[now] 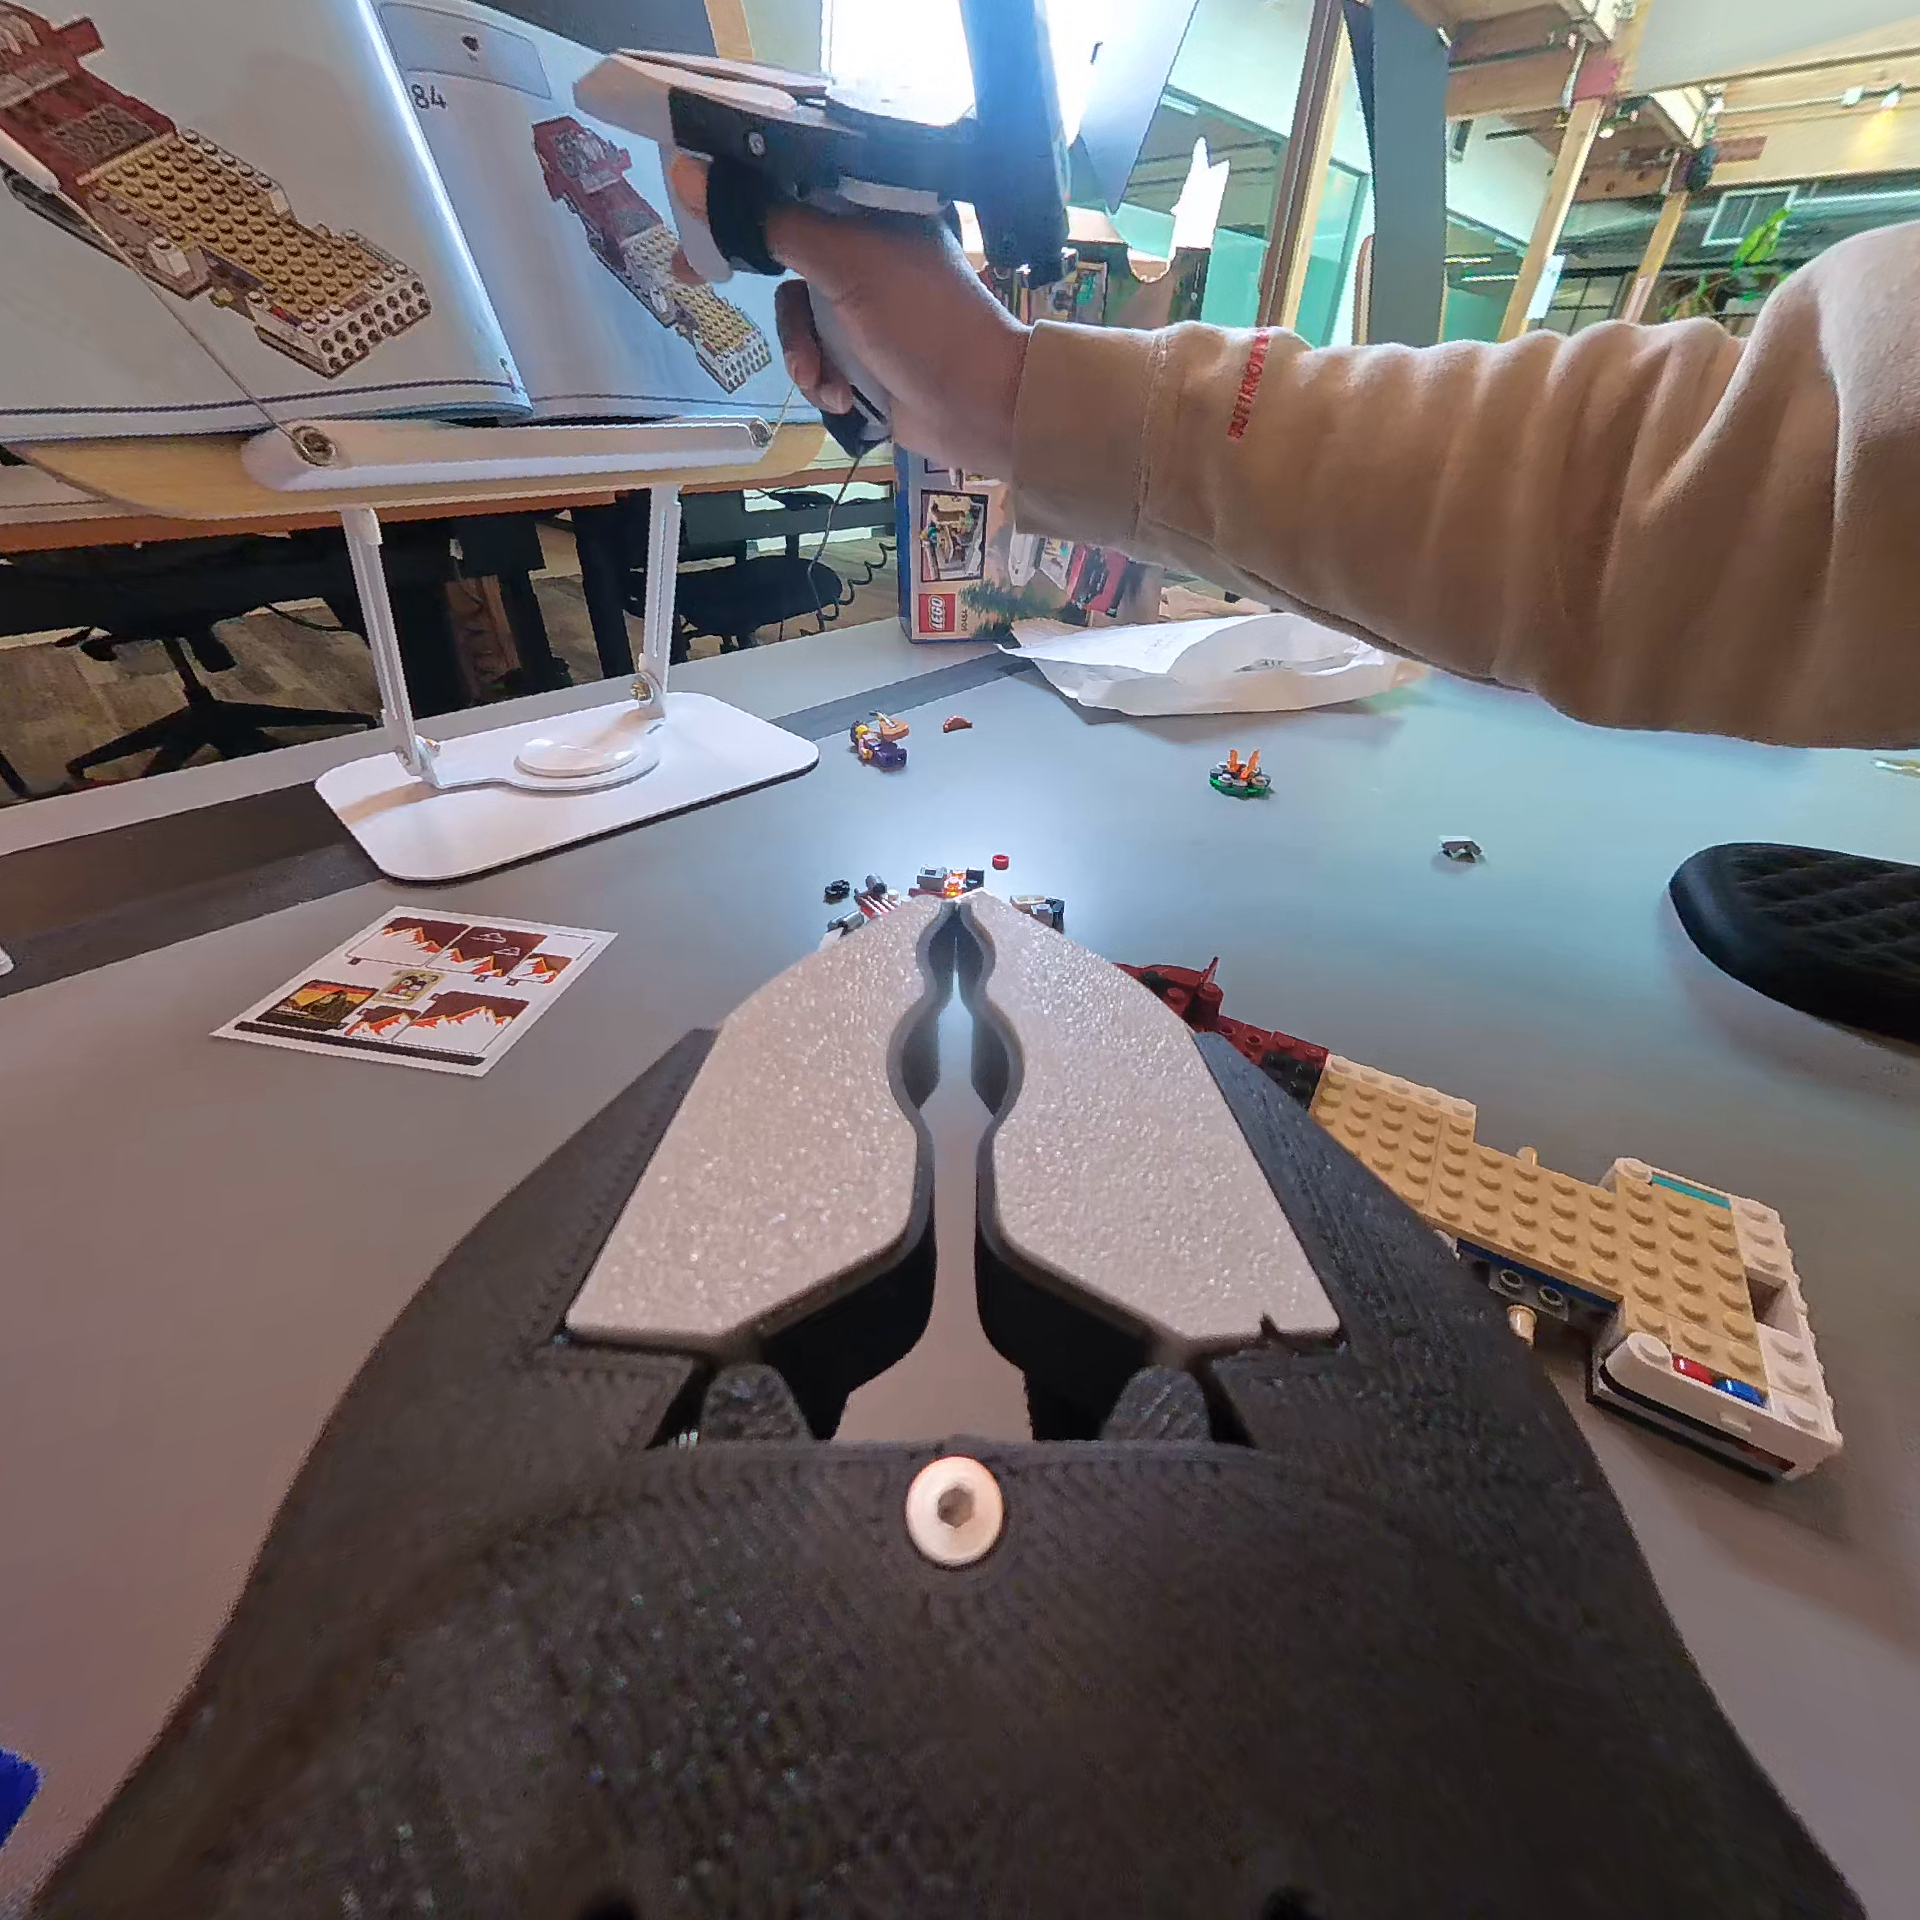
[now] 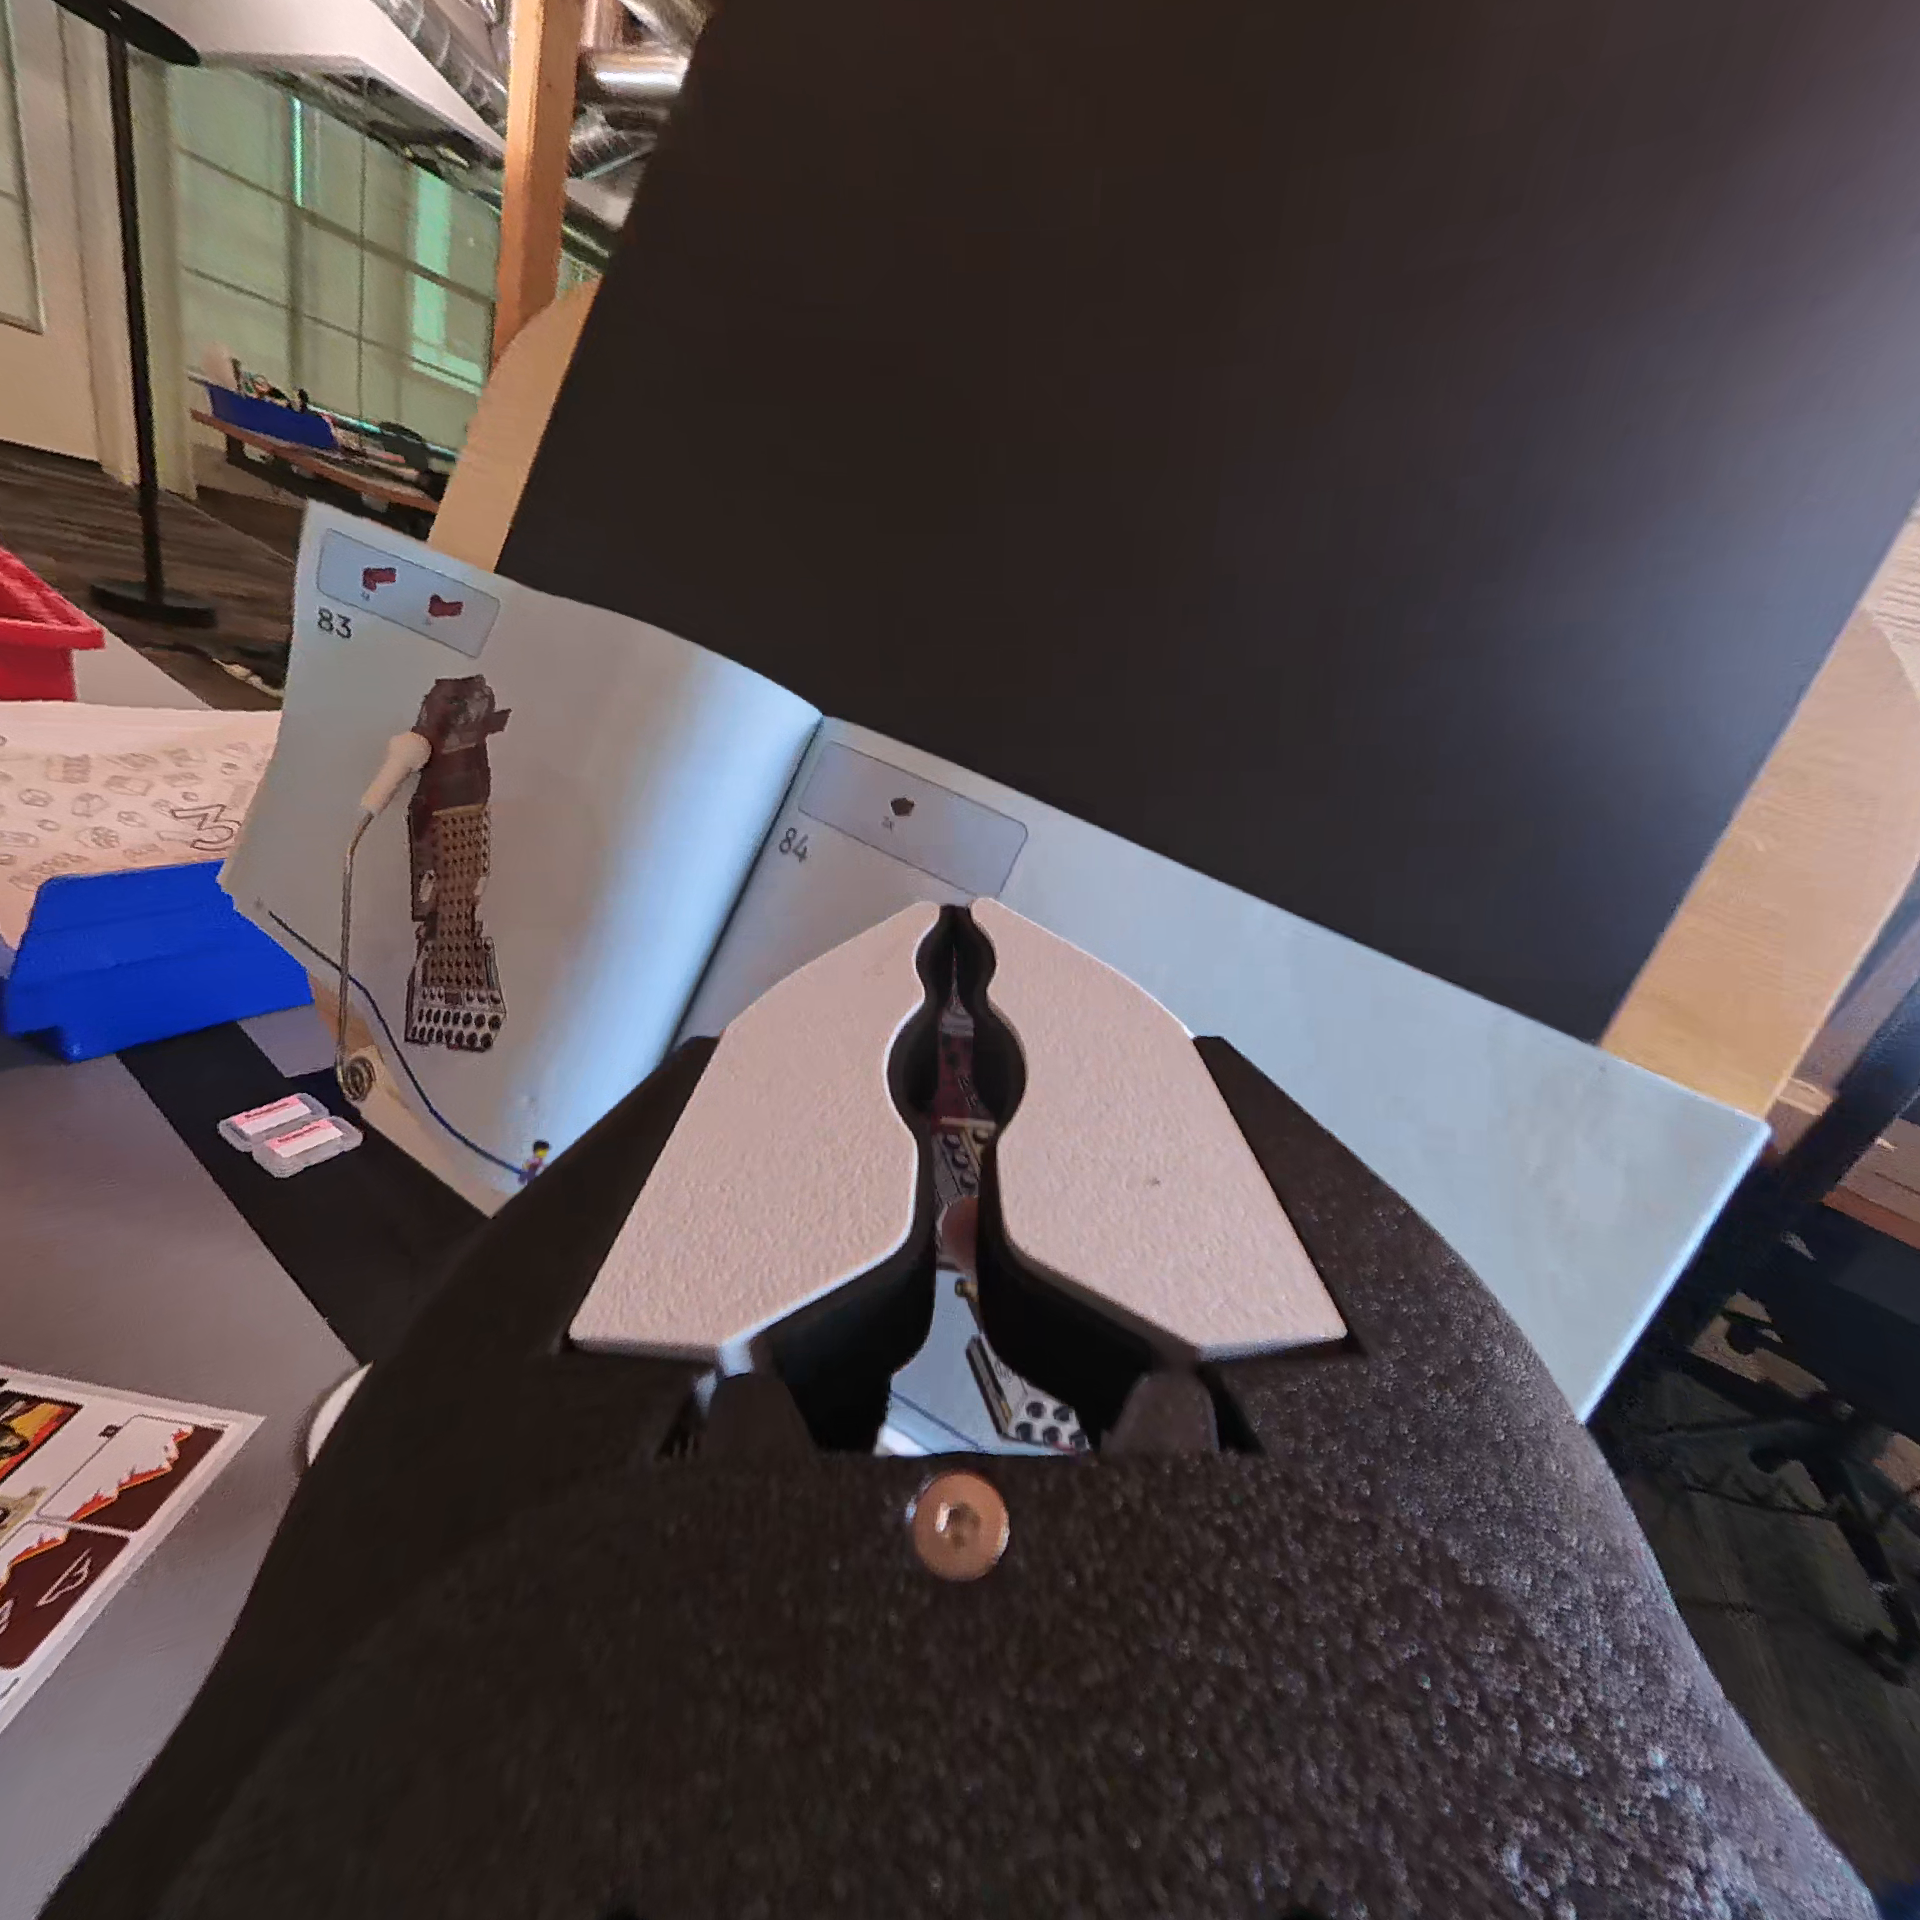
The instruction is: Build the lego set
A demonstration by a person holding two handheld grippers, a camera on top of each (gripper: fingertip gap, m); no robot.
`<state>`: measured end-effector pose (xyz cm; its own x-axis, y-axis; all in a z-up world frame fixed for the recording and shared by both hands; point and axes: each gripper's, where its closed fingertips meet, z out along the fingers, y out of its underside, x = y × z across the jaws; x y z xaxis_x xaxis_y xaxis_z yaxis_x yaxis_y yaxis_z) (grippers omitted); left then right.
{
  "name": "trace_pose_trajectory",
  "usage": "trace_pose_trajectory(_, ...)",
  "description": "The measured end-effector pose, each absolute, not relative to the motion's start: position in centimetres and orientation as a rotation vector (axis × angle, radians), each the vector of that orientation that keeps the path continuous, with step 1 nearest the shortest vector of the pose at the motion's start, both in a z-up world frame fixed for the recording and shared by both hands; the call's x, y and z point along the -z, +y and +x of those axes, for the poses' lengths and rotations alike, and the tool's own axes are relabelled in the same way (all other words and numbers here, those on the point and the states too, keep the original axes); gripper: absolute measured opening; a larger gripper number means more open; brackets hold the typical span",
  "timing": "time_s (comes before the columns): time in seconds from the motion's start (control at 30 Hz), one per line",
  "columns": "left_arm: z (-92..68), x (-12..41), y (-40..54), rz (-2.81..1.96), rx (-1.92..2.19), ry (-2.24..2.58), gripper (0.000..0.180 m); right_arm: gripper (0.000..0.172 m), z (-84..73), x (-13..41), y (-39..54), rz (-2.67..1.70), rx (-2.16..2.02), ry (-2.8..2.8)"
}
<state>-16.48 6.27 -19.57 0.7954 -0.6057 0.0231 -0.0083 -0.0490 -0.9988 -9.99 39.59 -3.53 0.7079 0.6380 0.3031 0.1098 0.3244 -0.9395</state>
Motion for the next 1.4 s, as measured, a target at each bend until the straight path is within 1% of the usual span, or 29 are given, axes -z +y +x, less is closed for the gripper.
trace_pose_trajectory(0.3,-15.9,20.3,6.4,-1.587,0.507,0.539,0.0,0.0,-8.6,6.2,39.2,-1.255,-0.388,-0.754)
trace_pose_trajectory(1.03,-15.7,21.2,6.7,-1.634,0.525,0.542,0.0,0.0,-10.1,6.2,39.5,-1.243,-0.388,-0.771)
trace_pose_trajectory(1.4,-15.5,21.2,6.7,-1.632,0.523,0.554,0.0,0.0,-7.7,5.4,40.9,-1.253,-0.356,-0.705)
